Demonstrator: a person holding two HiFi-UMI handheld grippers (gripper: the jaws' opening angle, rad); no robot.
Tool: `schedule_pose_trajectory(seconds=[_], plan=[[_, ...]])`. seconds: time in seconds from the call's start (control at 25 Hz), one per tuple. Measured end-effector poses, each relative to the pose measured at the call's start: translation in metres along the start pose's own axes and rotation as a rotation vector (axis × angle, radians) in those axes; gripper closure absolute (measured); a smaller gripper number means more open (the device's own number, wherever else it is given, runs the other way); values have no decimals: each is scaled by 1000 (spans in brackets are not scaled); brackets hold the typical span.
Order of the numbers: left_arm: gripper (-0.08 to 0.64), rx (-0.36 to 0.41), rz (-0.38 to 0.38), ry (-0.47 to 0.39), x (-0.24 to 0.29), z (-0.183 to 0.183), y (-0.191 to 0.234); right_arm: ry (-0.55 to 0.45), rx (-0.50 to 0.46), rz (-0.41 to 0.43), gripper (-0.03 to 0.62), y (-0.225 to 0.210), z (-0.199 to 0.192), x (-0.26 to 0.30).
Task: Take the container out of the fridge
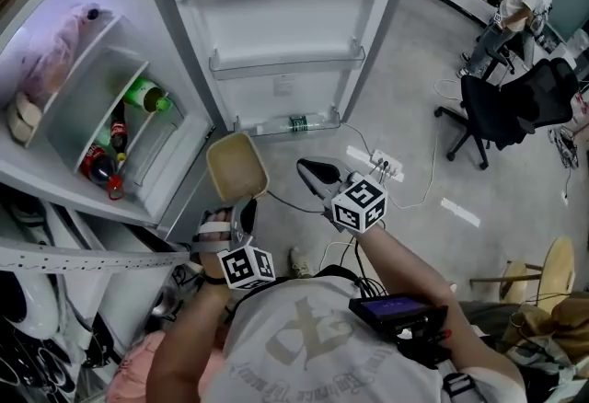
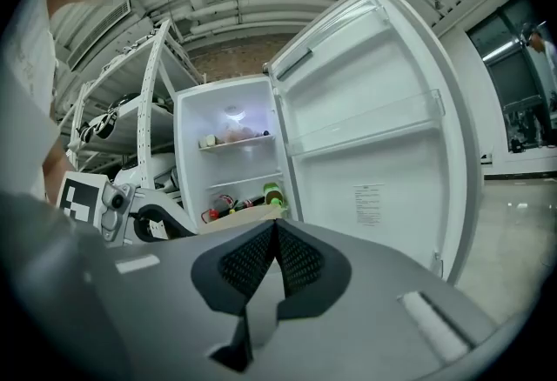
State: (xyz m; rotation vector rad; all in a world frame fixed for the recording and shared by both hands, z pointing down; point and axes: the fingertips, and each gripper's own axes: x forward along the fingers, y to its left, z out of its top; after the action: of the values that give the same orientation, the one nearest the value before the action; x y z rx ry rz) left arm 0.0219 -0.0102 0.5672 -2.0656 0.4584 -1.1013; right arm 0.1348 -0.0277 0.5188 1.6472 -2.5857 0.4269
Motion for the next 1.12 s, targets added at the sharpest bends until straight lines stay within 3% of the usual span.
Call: schedule_pose_trajectory(seconds=[0.36,1.12], plan=[[513,97,-33,-94,12,48,-9,-23,11,-82,584,-20,-3,-36],[512,301,-125,-363,30,171,-51,-76,71,-389,584,-77,-21,-164]])
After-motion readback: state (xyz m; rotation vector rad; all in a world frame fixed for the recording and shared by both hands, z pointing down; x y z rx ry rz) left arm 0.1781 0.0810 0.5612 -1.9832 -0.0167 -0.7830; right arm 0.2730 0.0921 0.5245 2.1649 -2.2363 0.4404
